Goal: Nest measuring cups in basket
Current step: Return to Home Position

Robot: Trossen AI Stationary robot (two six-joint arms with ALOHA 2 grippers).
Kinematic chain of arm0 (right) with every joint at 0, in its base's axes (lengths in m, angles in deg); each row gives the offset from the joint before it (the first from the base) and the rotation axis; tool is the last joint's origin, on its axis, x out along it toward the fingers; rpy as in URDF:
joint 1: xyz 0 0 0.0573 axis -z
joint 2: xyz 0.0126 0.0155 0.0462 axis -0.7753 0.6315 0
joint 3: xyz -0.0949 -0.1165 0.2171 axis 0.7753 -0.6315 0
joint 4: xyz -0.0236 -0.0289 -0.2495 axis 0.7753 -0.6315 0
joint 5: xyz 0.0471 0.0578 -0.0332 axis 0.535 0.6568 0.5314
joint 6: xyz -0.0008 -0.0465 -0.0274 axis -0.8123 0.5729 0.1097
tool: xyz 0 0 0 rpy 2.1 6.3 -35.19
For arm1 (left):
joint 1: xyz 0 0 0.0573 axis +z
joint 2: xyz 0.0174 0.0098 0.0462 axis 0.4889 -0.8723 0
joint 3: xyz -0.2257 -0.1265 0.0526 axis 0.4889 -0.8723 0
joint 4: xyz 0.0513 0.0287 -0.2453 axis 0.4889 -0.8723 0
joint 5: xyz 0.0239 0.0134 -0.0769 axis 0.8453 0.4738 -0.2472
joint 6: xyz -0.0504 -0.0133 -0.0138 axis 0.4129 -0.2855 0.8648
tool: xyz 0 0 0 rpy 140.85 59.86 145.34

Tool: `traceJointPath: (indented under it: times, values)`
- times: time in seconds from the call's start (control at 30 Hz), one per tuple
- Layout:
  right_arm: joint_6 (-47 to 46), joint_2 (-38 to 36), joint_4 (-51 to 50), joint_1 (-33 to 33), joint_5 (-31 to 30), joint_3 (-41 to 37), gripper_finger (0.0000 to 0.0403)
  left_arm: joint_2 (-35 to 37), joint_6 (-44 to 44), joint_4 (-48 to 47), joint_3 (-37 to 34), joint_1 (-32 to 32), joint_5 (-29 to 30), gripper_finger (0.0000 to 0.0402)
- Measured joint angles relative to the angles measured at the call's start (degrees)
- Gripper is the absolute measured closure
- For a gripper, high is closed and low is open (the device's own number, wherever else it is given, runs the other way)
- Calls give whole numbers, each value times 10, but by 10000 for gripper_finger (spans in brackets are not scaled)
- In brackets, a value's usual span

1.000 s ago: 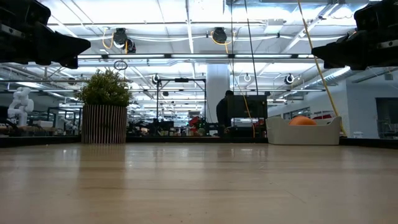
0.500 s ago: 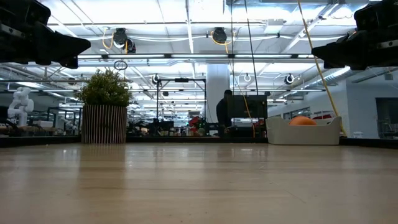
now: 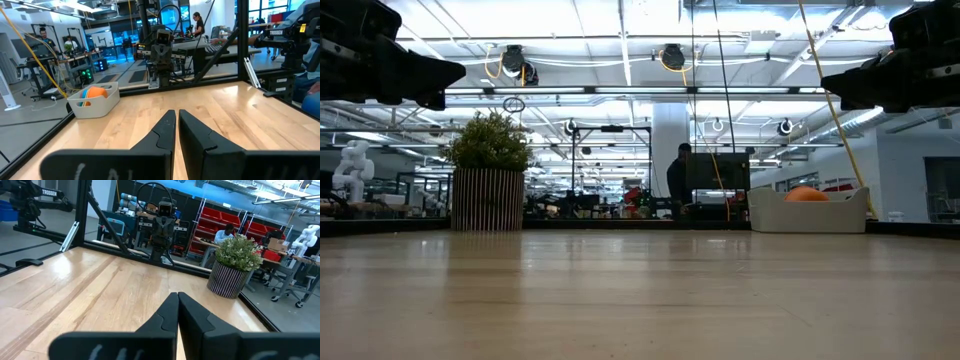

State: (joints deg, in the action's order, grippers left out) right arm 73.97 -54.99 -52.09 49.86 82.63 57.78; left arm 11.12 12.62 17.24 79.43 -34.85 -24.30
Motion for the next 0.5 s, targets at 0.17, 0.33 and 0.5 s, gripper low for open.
traceJointPath:
  times: [0.17,0.33,0.5]
  values:
    - [0,0,0,0,0,0,403,0,0,0,0,0,0,376]
    - [0,0,0,0,0,0,403,0,0,0,0,0,0,376]
    - [0,0,0,0,0,0,403,0,0,0,0,0,0,376]
